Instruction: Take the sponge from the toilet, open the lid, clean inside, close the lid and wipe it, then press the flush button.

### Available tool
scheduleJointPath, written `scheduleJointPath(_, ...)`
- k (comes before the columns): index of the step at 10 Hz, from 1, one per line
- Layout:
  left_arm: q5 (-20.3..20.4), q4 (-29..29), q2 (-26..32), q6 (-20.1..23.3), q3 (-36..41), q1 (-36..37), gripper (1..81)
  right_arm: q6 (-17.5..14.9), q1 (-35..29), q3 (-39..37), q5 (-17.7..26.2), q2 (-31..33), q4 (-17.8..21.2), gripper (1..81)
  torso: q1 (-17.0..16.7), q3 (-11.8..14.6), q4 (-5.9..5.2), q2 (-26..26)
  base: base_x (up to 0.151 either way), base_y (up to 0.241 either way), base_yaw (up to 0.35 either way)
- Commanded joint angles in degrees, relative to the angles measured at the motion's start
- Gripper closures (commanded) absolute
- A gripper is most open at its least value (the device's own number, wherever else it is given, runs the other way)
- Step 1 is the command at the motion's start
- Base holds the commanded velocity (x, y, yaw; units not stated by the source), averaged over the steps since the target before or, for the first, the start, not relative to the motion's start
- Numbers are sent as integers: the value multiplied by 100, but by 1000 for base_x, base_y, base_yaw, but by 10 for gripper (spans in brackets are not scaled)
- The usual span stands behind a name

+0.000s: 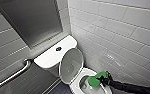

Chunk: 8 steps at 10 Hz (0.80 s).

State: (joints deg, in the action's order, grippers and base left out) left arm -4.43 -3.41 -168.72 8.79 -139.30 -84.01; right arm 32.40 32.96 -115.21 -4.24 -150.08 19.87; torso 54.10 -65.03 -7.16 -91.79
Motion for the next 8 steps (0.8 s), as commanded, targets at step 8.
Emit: scheduleJointPath(8,-507,86,57,-9,-9,-130,10,29,-1314,-2373,960,-2187,-335,811,0,-2,0,0,0,0,0)
